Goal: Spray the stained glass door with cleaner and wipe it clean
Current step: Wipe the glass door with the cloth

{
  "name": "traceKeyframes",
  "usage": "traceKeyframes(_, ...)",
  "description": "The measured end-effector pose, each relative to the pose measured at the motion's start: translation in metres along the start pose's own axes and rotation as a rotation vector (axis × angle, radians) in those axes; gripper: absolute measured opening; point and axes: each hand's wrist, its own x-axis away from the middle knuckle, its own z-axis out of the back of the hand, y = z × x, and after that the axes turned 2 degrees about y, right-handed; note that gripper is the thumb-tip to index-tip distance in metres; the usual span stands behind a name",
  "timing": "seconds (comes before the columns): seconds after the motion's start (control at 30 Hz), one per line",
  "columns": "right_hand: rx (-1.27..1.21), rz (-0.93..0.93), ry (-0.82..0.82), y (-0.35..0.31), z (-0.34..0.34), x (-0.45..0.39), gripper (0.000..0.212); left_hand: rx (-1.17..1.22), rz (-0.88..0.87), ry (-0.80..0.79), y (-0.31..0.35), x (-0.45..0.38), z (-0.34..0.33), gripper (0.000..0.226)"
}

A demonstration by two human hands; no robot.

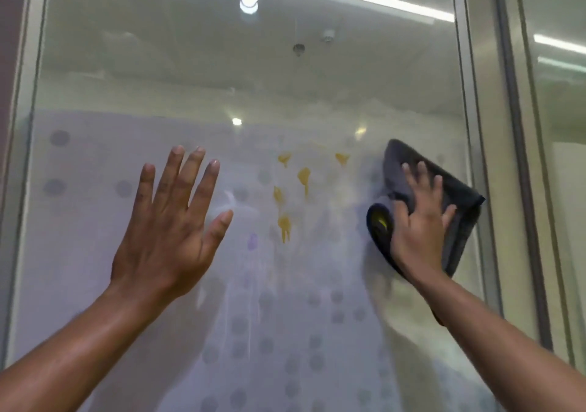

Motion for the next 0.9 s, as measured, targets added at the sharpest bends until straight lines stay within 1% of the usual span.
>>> traceKeyframes(0.03,-0.01,-0.114,0.064,-0.01,0.0,-0.026,0.059,-0.003,-0.001,0.006,0.001,0.0,-0.001,0.074)
traceKeyframes(0.07,-0.02,-0.188,0.106,-0.026,-0.005,-0.045,0.057,-0.005,-0.003,0.013,0.002,0.0,-0.001,0.074)
traceKeyframes(0.1,-0.03,-0.214,0.126,-0.047,-0.016,-0.055,0.056,-0.005,-0.004,0.023,0.003,0.0,-0.001,0.075)
traceKeyframes(0.13,-0.026,-0.175,0.126,-0.071,-0.03,-0.053,0.057,-0.001,-0.001,0.033,0.002,0.0,-0.001,0.075)
traceKeyframes(0.17,-0.01,-0.073,0.111,-0.096,-0.044,-0.041,0.059,0.005,0.007,0.042,0.002,0.0,-0.001,0.075)
traceKeyframes(0.2,0.018,0.073,0.081,-0.119,-0.057,-0.022,0.061,0.012,0.018,0.051,0.002,0.001,0.0,0.076)
traceKeyframes(0.27,0.052,0.365,-0.038,-0.144,-0.071,0.015,0.066,0.021,0.047,0.068,0.001,0.002,0.002,0.077)
traceKeyframes(0.33,0.062,0.569,-0.183,-0.135,-0.063,0.022,0.067,0.024,0.063,0.065,0.0,0.002,0.003,0.077)
traceKeyframes(0.4,0.095,0.698,-0.252,-0.105,-0.045,-0.003,0.065,0.018,0.054,0.049,-0.005,0.003,0.005,0.077)
traceKeyframes(0.43,0.109,0.69,-0.249,-0.086,-0.038,-0.015,0.064,0.007,0.041,0.04,-0.011,0.003,0.006,0.078)
traceKeyframes(0.47,0.093,0.604,-0.22,-0.068,-0.029,-0.025,0.063,-0.01,0.023,0.03,-0.018,0.002,0.008,0.078)
traceKeyframes(0.57,-0.063,0.113,-0.019,-0.032,-0.009,-0.042,0.06,-0.045,-0.006,0.007,-0.036,-0.002,0.013,0.079)
traceKeyframes(0.6,-0.076,-0.025,0.047,-0.034,-0.01,-0.041,0.061,-0.041,-0.002,0.002,-0.039,-0.002,0.013,0.079)
traceKeyframes(0.63,-0.073,-0.119,0.08,-0.045,-0.016,-0.036,0.063,-0.032,0.001,0.001,-0.039,-0.003,0.012,0.079)
traceKeyframes(0.67,-0.062,-0.138,0.081,-0.062,-0.024,-0.026,0.066,-0.022,-0.001,0.008,-0.038,-0.003,0.011,0.079)
traceKeyframes(0.7,-0.049,-0.068,0.06,-0.083,-0.034,-0.009,0.069,-0.008,-0.006,0.021,-0.038,-0.002,0.01,0.079)
traceKeyframes(0.73,-0.038,0.098,0.002,-0.103,-0.045,0.016,0.07,0.01,-0.006,0.037,-0.038,-0.002,0.01,0.078)
traceKeyframes(0.8,0.018,0.523,-0.223,-0.127,-0.059,0.079,0.071,0.044,0.016,0.063,-0.04,0.0,0.011,0.077)
traceKeyframes(0.83,0.063,0.697,-0.325,-0.127,-0.059,0.102,0.07,0.053,0.025,0.071,-0.041,0.001,0.012,0.077)
traceKeyframes(0.9,0.113,0.913,-0.438,-0.105,-0.048,0.111,0.066,0.065,0.022,0.071,-0.043,0.002,0.013,0.076)
